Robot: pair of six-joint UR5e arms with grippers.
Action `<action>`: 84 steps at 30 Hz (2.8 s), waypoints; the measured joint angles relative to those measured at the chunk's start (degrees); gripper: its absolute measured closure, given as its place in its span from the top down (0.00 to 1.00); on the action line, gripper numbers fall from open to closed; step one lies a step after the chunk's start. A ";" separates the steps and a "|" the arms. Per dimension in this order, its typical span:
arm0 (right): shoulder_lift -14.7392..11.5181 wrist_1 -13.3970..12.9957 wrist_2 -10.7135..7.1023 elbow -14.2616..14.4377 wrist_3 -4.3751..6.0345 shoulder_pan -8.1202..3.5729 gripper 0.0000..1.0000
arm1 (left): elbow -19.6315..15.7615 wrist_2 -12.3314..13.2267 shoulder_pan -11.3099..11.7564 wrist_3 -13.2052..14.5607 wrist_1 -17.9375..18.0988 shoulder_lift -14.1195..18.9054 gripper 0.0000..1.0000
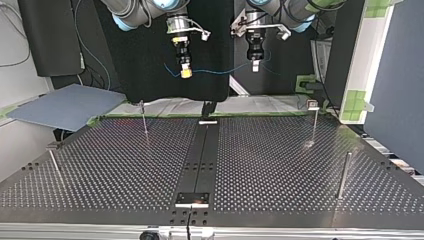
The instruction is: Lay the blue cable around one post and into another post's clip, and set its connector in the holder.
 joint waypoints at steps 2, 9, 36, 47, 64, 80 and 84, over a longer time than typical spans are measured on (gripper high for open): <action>0.00 0.00 0.00 0.00 0.00 0.00 0.00 | 0.00 0.00 0.00 0.00 0.00 0.00 0.00; 0.00 0.00 0.00 0.00 0.00 0.00 0.00 | 0.00 0.00 0.00 0.00 0.00 0.00 0.00; 0.00 0.09 -0.09 -0.27 0.00 0.00 0.00 | 0.00 1.05 1.75 0.00 5.07 -4.72 0.00; 0.33 0.92 0.74 -0.79 0.82 0.82 0.00 | 0.00 1.05 1.76 0.00 5.10 -4.74 0.00; 0.52 6.31 10.11 -1.14 10.17 3.07 0.00 | 0.00 1.05 1.76 0.00 5.10 -4.74 0.00; -2.48 10.06 11.92 -4.20 12.48 3.12 0.00 | -0.34 1.80 3.49 1.10 1.06 -0.02 0.00; -4.50 12.09 10.58 -5.03 12.62 2.90 0.00 | 0.15 2.46 5.47 -0.10 -1.36 2.39 0.00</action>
